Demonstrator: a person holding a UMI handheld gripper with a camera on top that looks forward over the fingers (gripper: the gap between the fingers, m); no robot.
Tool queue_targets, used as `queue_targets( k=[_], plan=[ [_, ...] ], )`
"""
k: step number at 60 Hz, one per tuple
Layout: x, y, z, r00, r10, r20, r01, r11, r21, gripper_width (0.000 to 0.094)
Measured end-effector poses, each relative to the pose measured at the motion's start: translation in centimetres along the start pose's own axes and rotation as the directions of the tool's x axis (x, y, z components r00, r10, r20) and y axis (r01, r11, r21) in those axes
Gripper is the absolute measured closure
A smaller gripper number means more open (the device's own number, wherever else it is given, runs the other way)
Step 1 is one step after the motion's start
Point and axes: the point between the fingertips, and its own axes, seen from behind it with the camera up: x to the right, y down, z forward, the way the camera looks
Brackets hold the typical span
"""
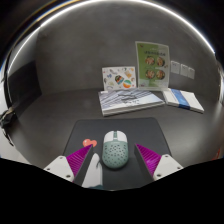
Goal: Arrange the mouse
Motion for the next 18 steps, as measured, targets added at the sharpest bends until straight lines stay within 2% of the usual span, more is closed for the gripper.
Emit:
queue_targets(
  k=[10, 18],
  plan=[
    [2.3, 1.6, -5.5, 0.997, 0.01, 0.078, -0.01, 1.0, 0.011, 0.0079],
    [7.6, 3.1, -9.2, 0.995, 0.015, 0.098, -0.019, 0.999, 0.034, 0.0082]
  ],
)
